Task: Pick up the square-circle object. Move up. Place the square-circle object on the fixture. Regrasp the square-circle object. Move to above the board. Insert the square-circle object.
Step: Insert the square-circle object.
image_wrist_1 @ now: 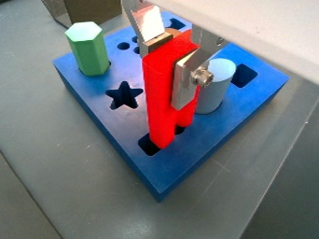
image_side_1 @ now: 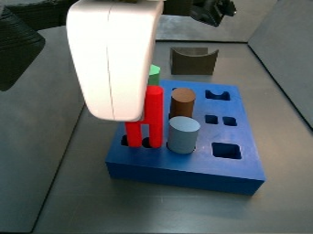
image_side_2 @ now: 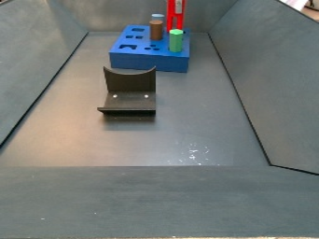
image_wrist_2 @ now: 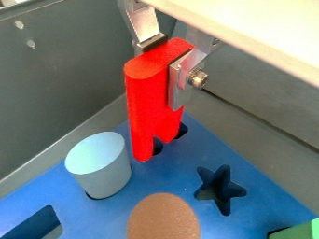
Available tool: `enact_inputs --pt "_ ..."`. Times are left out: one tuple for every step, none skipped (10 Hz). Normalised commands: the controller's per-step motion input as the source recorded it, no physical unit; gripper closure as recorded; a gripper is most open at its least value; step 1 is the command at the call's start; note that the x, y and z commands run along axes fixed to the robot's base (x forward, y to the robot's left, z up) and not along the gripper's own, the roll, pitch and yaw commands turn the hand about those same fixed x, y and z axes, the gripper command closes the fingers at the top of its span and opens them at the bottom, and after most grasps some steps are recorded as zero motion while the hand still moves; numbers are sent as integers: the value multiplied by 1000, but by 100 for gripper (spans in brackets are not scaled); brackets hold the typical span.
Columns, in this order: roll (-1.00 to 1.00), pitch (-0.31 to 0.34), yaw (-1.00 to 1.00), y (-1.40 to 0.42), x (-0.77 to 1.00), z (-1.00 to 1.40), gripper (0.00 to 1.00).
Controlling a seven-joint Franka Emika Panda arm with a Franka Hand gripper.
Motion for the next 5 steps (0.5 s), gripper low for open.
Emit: enact_inputs --pt "0 0 0 0 -26 0 100" --pt "0 0 0 0 -66 0 100" --pt "19 0 0 60 -23 -49 100" --pt "20 3 69 134 0 -60 100" --pt "20 1 31 126 0 -60 100"
